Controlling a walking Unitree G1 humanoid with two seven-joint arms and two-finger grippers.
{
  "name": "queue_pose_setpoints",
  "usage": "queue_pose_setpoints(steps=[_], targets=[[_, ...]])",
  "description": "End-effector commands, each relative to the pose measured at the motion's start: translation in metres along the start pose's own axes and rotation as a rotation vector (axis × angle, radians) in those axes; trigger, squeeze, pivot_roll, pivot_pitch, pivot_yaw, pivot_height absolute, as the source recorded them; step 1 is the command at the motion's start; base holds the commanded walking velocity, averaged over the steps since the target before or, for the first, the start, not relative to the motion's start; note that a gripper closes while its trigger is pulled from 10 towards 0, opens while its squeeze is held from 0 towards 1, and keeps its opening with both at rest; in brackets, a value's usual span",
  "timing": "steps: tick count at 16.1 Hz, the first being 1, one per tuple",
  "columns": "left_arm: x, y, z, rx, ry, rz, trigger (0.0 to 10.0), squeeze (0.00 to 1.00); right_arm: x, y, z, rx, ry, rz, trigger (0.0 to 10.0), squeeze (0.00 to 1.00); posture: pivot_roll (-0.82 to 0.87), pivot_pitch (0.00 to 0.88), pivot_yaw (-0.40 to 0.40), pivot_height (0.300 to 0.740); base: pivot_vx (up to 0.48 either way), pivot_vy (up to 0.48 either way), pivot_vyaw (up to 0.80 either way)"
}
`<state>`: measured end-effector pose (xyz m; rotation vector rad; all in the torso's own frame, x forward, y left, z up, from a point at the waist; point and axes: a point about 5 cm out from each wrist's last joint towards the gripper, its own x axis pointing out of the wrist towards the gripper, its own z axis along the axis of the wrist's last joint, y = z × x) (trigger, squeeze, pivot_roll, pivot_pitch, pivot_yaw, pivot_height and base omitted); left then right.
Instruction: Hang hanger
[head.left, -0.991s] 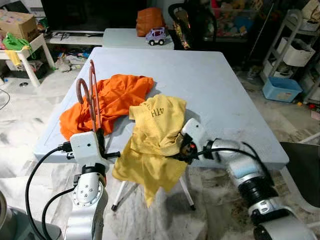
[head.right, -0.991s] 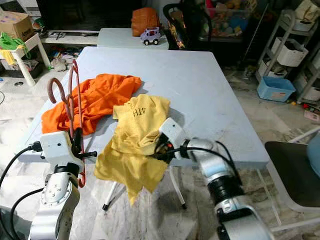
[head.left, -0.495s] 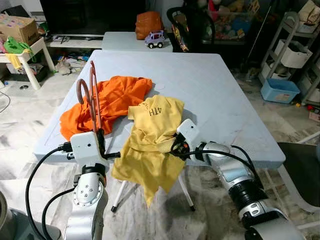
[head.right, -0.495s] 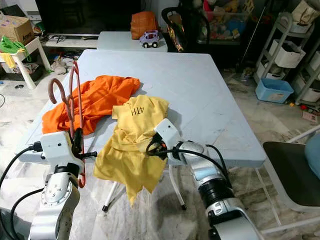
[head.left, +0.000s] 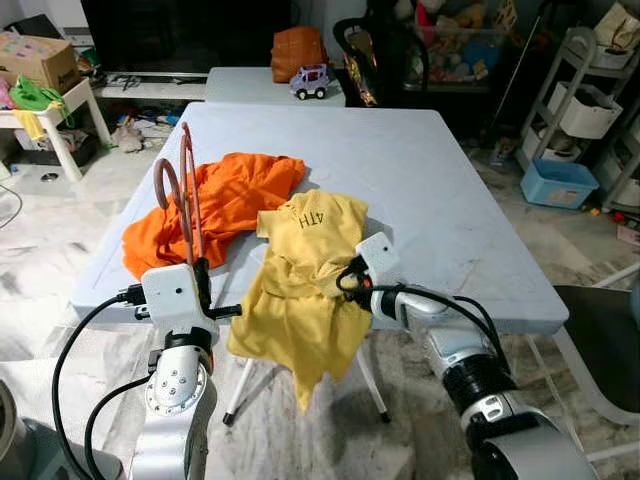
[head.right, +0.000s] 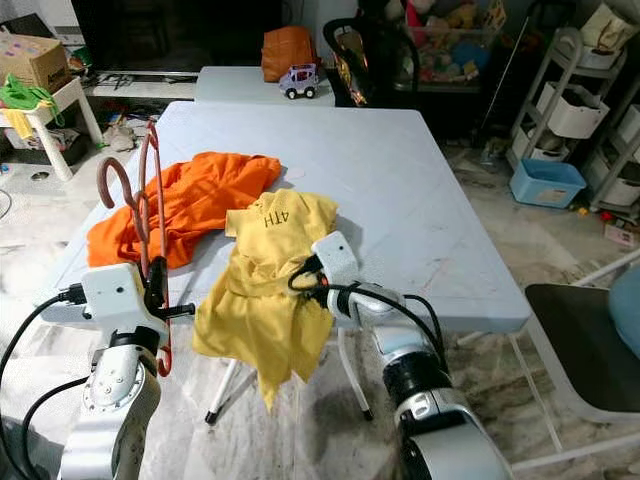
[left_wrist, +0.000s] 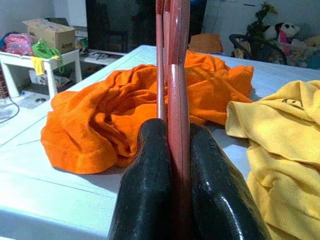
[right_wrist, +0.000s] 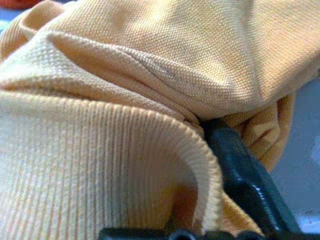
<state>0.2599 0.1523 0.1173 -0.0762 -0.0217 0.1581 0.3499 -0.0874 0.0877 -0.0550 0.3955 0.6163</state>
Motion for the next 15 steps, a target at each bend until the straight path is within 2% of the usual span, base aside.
queue_pose_setpoints(steps=[1,4,6,7,8,9,11,12,13,15], targets=[[0.001,-0.004,0.001,0.0,-0.004,-0.013,10.0,0.0,0.002,-0.005,0.005,0.082,-0.002,-0.04,0.0,0.0,0.07,0.0,-0.042,0.74,0.0,0.0,0.0],[0.002,-0.005,0.001,-0.003,-0.007,-0.009,10.0,0.0,0.011,-0.003,0.018,0.186,-0.029,-0.066,0.0,0.0,0.07,0.0,-0.047,0.74,0.0,0.0,0.0],[0.003,-0.006,0.002,-0.004,-0.009,-0.008,10.0,0.0,0.018,0.0,0.037,0.27,-0.081,-0.094,0.0,0.0,0.08,0.0,-0.052,0.74,0.0,0.0,0.0],[0.003,-0.006,0.002,-0.004,-0.011,-0.007,10.0,0.0,0.019,0.0,0.051,0.349,-0.13,-0.099,0.0,0.0,0.08,0.0,-0.052,0.74,0.0,0.0,0.0],[0.004,-0.005,0.003,-0.001,-0.018,-0.002,10.0,0.0,0.018,-0.007,0.085,0.444,-0.243,-0.123,0.0,0.0,0.08,0.0,-0.053,0.74,0.0,0.0,0.0],[0.004,-0.005,0.003,-0.002,-0.018,-0.001,10.0,0.0,0.015,-0.012,0.1,0.47,-0.292,-0.14,0.0,0.0,0.08,0.0,-0.055,0.74,0.0,0.0,0.0],[0.005,-0.006,0.003,-0.005,-0.021,-0.003,10.0,0.0,0.0,-0.028,0.155,0.545,-0.497,-0.189,0.0,0.0,0.08,0.0,-0.06,0.74,0.0,0.0,0.0],[0.006,-0.006,0.003,-0.005,-0.022,-0.003,10.0,0.0,-0.003,-0.03,0.163,0.553,-0.525,-0.192,0.0,0.0,0.08,0.0,-0.06,0.74,0.0,0.0,0.0],[0.006,-0.006,0.004,-0.006,-0.027,0.0,10.0,0.0,-0.016,-0.038,0.19,0.549,-0.64,-0.231,0.0,0.0,0.08,0.0,-0.062,0.74,0.0,0.0,0.0],[0.007,-0.005,0.005,-0.005,-0.037,0.006,10.0,0.0,-0.041,-0.053,0.226,0.526,-0.819,-0.294,0.0,0.0,0.08,0.0,-0.061,0.74,0.0,0.0,0.0]])
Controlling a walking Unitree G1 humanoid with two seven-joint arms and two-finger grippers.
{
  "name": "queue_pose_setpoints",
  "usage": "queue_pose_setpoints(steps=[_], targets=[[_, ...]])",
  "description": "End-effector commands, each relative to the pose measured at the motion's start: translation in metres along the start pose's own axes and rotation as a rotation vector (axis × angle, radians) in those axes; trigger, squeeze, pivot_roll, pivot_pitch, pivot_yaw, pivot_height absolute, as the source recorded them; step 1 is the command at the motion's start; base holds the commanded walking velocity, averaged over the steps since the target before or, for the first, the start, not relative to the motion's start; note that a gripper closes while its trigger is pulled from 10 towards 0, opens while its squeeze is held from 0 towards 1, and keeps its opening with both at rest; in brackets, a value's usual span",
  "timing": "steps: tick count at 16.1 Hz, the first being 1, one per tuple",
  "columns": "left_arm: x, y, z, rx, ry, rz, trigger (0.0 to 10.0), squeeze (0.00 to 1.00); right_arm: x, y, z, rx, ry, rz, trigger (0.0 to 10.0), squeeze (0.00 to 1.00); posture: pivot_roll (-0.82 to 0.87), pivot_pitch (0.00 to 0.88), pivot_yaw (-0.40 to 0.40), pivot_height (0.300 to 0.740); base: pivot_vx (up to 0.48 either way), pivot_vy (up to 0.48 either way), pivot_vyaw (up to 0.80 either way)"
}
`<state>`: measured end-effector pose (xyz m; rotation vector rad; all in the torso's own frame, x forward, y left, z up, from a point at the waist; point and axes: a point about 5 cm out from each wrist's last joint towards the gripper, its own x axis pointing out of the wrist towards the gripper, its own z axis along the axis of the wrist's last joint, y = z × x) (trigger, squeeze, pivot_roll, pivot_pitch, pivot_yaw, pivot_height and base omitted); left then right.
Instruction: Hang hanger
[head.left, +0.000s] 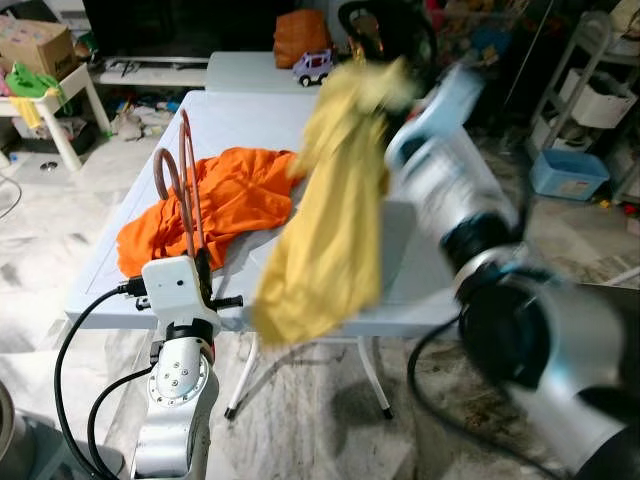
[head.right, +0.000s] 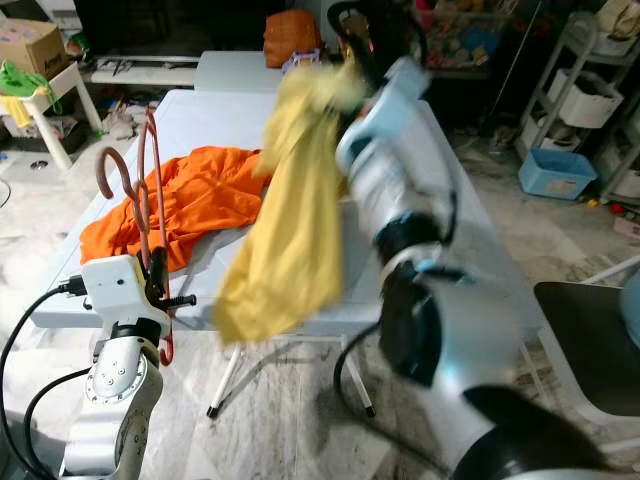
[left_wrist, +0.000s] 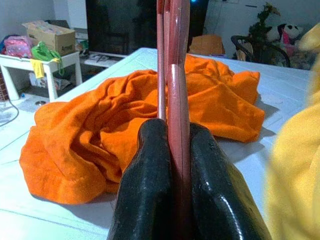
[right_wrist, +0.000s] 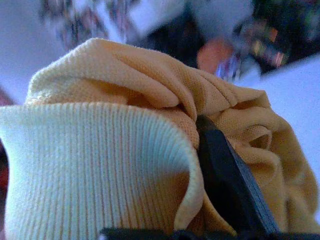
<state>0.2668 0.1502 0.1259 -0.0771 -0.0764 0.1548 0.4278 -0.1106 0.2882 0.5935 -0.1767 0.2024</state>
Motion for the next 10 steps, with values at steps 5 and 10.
queue_pose_setpoints(steps=[5,10], targets=[[0.002,-0.002,-0.001,0.005,0.001,0.016,10.0,0.0,0.005,0.007,0.052,0.003,-0.22,-0.018,0.0,0.0,0.08,0.0,-0.061,0.74,0.0,0.0,0.0],[0.001,-0.003,-0.002,0.002,0.002,0.016,10.0,0.0,-0.007,0.009,-0.034,-0.307,0.136,0.178,9.2,0.0,0.08,0.0,-0.064,0.74,0.0,0.0,0.0]])
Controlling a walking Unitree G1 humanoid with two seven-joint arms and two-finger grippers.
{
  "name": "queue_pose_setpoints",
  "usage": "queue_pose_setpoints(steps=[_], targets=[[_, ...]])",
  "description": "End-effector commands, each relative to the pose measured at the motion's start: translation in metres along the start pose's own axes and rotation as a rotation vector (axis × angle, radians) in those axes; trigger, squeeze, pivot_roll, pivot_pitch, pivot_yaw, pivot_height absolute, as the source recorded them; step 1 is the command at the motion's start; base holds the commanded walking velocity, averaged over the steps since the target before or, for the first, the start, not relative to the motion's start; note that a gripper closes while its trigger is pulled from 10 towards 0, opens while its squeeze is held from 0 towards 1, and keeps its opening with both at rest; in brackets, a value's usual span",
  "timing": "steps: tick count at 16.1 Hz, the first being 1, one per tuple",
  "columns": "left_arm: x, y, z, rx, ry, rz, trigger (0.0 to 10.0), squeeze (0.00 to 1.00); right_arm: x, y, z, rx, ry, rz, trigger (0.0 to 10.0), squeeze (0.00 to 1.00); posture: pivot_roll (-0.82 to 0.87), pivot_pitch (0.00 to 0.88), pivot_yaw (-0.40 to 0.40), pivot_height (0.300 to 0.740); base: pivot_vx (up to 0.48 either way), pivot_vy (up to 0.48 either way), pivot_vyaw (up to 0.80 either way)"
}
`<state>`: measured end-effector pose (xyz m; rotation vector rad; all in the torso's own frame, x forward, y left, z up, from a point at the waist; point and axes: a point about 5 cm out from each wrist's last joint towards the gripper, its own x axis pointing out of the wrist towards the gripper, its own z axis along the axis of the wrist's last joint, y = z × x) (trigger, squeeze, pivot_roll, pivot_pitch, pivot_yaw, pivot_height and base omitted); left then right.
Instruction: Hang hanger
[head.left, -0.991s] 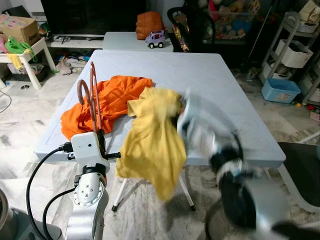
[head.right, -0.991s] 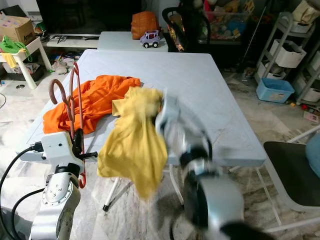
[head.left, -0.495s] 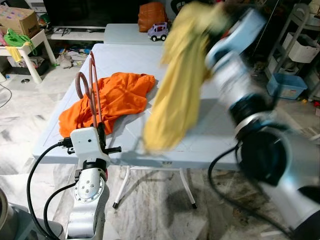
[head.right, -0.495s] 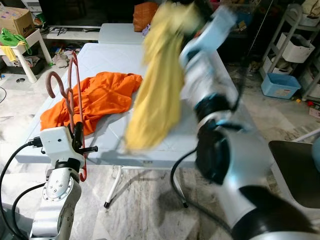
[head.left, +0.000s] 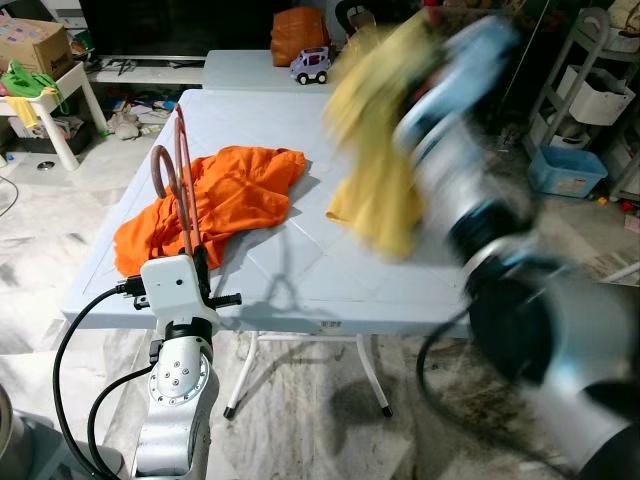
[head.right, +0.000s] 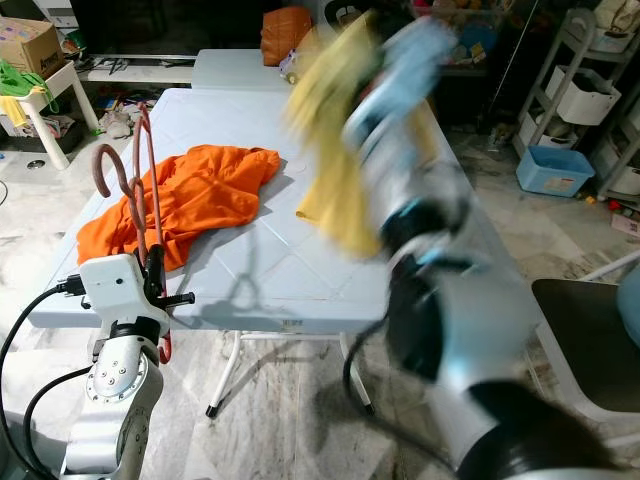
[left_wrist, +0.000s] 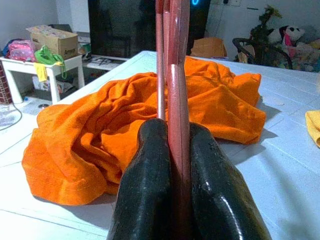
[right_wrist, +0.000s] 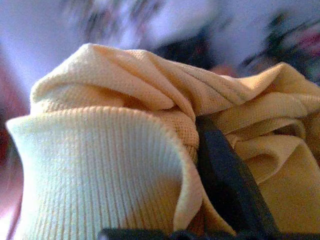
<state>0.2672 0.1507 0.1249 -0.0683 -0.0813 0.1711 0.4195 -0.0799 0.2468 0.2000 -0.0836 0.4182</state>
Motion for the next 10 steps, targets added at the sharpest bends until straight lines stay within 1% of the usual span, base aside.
queue_pose_setpoints(steps=[1,2,3,4,5,6,7,8,9,10], targets=[[0.001,-0.004,-0.002,-0.008,0.01,0.001,10.0,0.0,-0.007,0.007,-0.034,-0.174,0.182,0.141,10.0,1.0,0.08,0.0,-0.062,0.74,0.0,0.0,0.0],[0.0,-0.004,-0.002,-0.009,0.011,0.001,10.0,0.0,-0.011,0.008,-0.045,-0.226,0.231,0.177,10.0,1.0,0.08,0.0,-0.062,0.74,0.0,0.0,0.0],[0.0,-0.004,-0.003,-0.011,0.014,-0.002,10.0,0.0,-0.027,0.001,-0.077,-0.373,0.368,0.283,10.0,1.0,0.08,0.0,-0.062,0.74,0.0,0.0,0.0],[0.001,-0.004,-0.003,-0.011,0.015,-0.003,10.0,0.0,-0.031,-0.002,-0.082,-0.399,0.393,0.3,10.0,1.0,0.08,0.0,-0.058,0.74,0.0,0.0,0.0],[0.001,-0.005,-0.003,-0.012,0.017,-0.006,10.0,0.0,-0.037,-0.008,-0.089,-0.449,0.434,0.317,10.0,1.0,0.07,0.0,-0.055,0.74,0.0,0.0,0.0],[0.001,-0.005,-0.004,-0.012,0.02,-0.01,10.0,0.0,-0.042,-0.017,-0.09,-0.49,0.45,0.303,10.0,1.0,0.07,0.0,-0.053,0.74,0.0,0.0,0.0],[0.001,-0.005,-0.004,-0.013,0.021,-0.012,10.0,0.0,-0.043,-0.021,-0.09,-0.512,0.449,0.287,10.0,1.0,0.07,0.0,-0.053,0.74,0.0,0.0,0.0],[0.001,-0.006,-0.004,-0.012,0.022,-0.017,10.0,0.0,-0.045,-0.027,-0.087,-0.517,0.437,0.275,10.0,1.0,0.07,0.0,-0.051,0.74,0.0,0.0,0.0],[0.001,-0.006,-0.004,-0.012,0.023,-0.019,10.0,0.0,-0.045,-0.028,-0.085,-0.528,0.426,0.276,10.0,1.0,0.07,0.0,-0.049,0.74,0.0,0.0,0.0],[0.001,-0.006,-0.005,-0.012,0.025,-0.02,10.0,0.0,-0.046,-0.033,-0.081,-0.603,0.419,0.267,10.0,1.0,0.07,0.0,-0.049,0.74,0.0,0.0,0.0]])
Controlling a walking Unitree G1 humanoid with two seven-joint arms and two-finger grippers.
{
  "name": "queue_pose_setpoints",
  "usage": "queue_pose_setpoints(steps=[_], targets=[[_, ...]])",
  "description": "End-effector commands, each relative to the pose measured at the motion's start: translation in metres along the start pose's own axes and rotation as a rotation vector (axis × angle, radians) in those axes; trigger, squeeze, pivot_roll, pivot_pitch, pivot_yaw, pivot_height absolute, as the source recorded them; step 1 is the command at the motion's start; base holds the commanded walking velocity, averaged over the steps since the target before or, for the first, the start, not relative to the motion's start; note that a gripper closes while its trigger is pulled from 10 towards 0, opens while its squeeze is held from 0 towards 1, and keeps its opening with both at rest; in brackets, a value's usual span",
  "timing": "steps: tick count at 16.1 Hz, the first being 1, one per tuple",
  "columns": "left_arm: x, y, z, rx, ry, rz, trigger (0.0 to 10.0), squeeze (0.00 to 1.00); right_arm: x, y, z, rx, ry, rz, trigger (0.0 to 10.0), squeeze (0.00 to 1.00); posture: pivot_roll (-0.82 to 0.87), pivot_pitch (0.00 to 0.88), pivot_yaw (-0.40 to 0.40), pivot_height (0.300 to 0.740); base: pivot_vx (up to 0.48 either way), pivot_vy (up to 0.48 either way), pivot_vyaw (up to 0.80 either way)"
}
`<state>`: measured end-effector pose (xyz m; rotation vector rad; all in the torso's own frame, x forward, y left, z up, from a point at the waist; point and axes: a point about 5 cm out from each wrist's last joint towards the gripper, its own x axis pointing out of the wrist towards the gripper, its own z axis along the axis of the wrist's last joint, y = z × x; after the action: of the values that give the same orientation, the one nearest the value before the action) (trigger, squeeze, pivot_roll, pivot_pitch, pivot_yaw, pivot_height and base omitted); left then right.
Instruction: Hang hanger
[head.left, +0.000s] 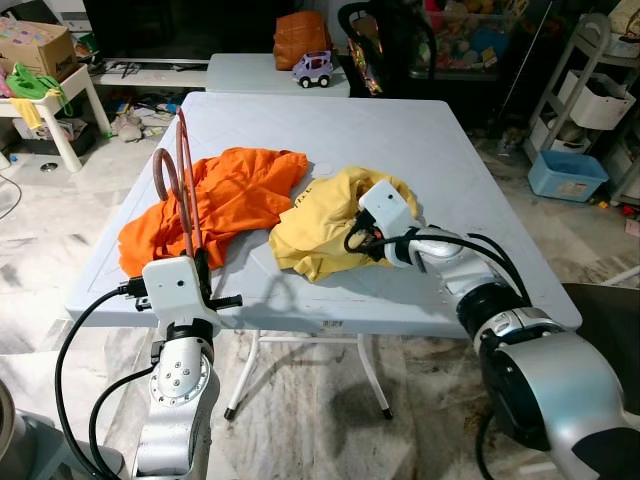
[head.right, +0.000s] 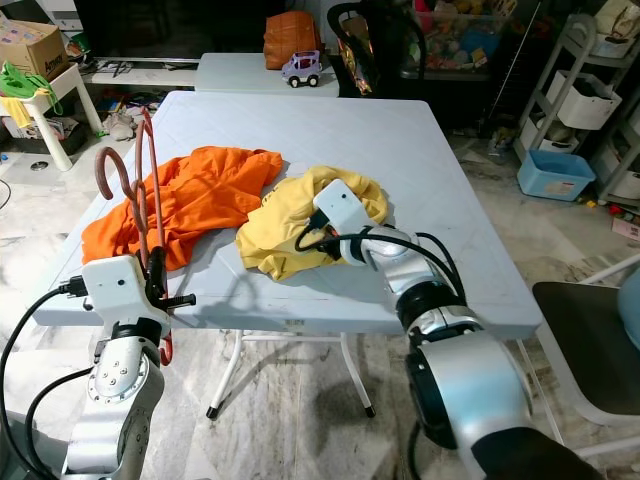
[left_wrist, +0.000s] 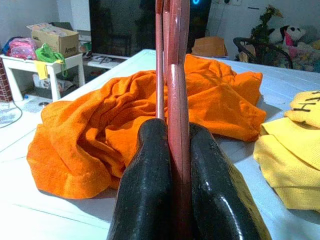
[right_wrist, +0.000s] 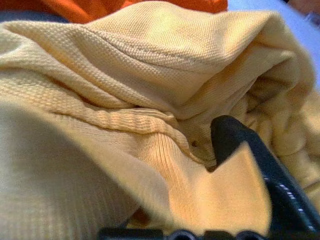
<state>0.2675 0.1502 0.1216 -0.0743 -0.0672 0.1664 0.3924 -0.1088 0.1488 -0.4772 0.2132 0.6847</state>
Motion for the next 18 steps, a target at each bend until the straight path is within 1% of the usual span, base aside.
queue_pose_setpoints(steps=[1,2,4,6,7,8,11,14,17,18], targets=[[0.001,-0.005,-0.001,-0.006,0.012,-0.015,10.0,0.0,-0.004,-0.007,0.001,-0.077,0.007,-0.015,10.0,1.0,0.07,0.0,-0.049,0.74,0.0,0.0,0.0],[0.001,-0.005,-0.001,-0.005,0.012,-0.014,10.0,0.0,-0.005,-0.008,0.0,-0.084,0.013,-0.007,10.0,1.0,0.07,0.0,-0.049,0.74,0.0,0.0,0.0],[0.0,-0.004,-0.002,-0.005,0.015,-0.01,10.0,0.0,-0.012,-0.012,-0.009,-0.198,0.067,0.031,10.0,1.0,0.07,0.0,-0.051,0.74,0.0,0.0,0.0],[0.0,-0.004,-0.002,-0.006,0.017,-0.01,10.0,0.0,-0.018,-0.014,-0.015,-0.24,0.085,0.089,10.0,1.0,0.07,0.0,-0.05,0.74,0.0,0.0,0.0],[0.0,-0.005,-0.002,-0.007,0.02,-0.013,10.0,0.0,-0.024,-0.018,-0.018,-0.287,0.098,0.124,10.0,1.0,0.07,0.0,-0.048,0.74,0.0,0.0,0.0],[0.0,-0.005,-0.003,-0.007,0.021,-0.014,10.0,0.0,-0.025,-0.02,-0.018,-0.297,0.101,0.127,10.0,1.0,0.07,0.0,-0.048,0.74,0.0,0.0,0.0],[0.0,-0.006,-0.003,-0.009,0.025,-0.019,10.0,0.0,-0.038,-0.032,-0.018,-0.34,0.114,0.181,10.0,1.0,0.06,0.0,-0.047,0.74,0.0,0.0,0.0],[-0.001,-0.006,-0.004,-0.01,0.027,-0.017,10.0,0.0,-0.047,-0.035,-0.018,-0.322,0.116,0.297,10.0,1.0,0.06,0.0,-0.048,0.74,0.0,0.0,0.0],[-0.001,-0.005,-0.004,-0.009,0.028,-0.016,10.0,0.0,-0.052,-0.034,-0.013,-0.211,0.046,0.399,10.0,1.0,0.07,0.0,-0.049,0.74,0.0,0.0,0.0],[-0.001,-0.004,-0.004,-0.008,0.029,-0.016,10.0,0.0,-0.054,-0.034,-0.01,-0.147,-0.007,0.445,10.0,1.0,0.07,0.0,-0.045,0.74,0.0,0.0,0.0]])
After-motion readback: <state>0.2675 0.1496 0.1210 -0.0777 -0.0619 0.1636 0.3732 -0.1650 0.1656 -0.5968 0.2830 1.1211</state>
